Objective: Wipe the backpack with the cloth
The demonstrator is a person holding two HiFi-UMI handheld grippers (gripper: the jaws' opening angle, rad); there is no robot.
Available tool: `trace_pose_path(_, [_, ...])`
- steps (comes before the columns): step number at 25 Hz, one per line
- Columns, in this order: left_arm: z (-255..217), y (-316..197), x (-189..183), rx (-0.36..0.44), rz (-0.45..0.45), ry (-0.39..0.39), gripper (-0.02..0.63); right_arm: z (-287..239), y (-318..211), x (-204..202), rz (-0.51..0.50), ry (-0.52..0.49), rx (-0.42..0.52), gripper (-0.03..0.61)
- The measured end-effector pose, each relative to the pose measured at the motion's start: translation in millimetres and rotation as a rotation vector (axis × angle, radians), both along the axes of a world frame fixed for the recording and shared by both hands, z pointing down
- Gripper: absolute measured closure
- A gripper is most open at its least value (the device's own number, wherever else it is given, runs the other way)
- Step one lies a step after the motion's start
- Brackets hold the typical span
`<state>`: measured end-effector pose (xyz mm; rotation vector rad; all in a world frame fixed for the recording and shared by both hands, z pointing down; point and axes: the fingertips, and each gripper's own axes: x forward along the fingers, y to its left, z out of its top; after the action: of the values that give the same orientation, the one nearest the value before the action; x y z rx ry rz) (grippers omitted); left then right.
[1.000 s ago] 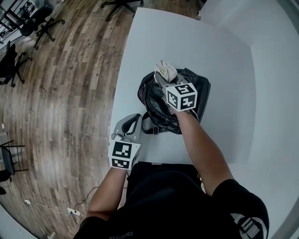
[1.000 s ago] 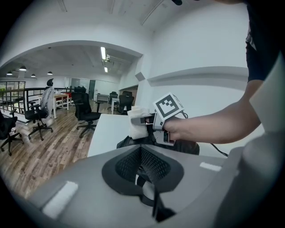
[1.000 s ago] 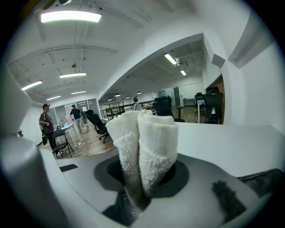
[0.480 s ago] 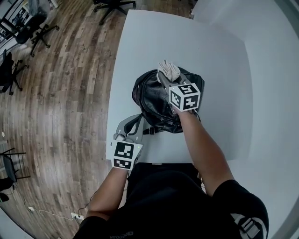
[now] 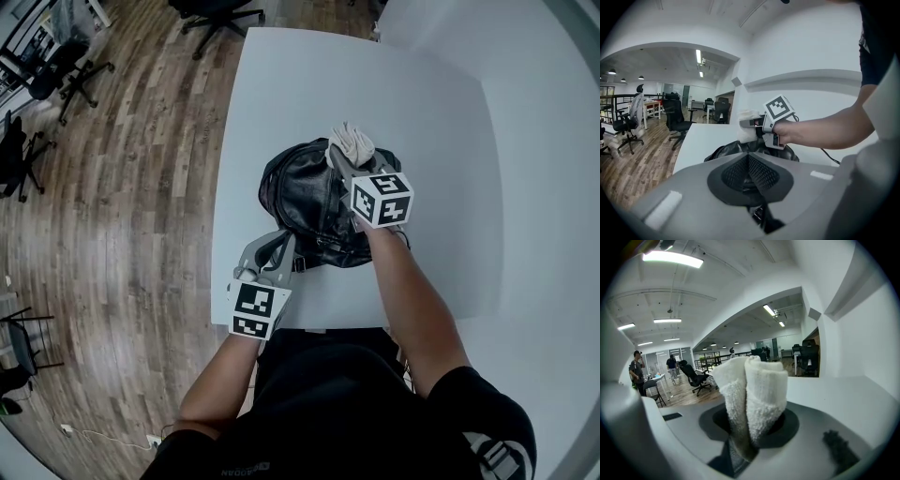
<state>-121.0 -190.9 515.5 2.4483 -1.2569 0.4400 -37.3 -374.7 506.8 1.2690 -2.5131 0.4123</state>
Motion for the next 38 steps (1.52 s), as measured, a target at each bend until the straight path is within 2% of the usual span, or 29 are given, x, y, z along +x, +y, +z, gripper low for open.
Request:
trace_pose_path(27, [-18.6, 3.4, 57.3, 0.044, 0.118, 0.025, 0.609, -54.7, 18.9, 116.8, 0.198, 0.002, 0.087, 0.471])
trace_pose_path(38, [-22.1, 8.5, 62.6, 0.048, 0.133, 0.027, 0.609, -66.0, 34.2, 146.4, 0.256, 0.026, 0.101, 0.471])
